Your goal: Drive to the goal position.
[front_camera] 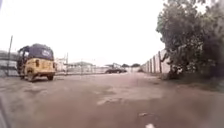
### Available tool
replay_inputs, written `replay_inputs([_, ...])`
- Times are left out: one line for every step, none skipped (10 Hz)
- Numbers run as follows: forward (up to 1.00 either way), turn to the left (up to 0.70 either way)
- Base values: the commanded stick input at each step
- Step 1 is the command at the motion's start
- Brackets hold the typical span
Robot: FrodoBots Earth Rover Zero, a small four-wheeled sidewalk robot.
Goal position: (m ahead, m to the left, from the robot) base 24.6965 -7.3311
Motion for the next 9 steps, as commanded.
replay_inputs([0.7,-0.28])
replay_inputs([0.7,-0.28])
replay_inputs([0.7,-0.28])
replay_inputs([0.7,-0.28])
replay_inputs([0.7,0.0])
replay_inputs([0.7,0.0])
replay_inputs([0.7,-0.14])
replay_inputs([0.7,-0.28])
replay_inputs([0.7,-0.28])
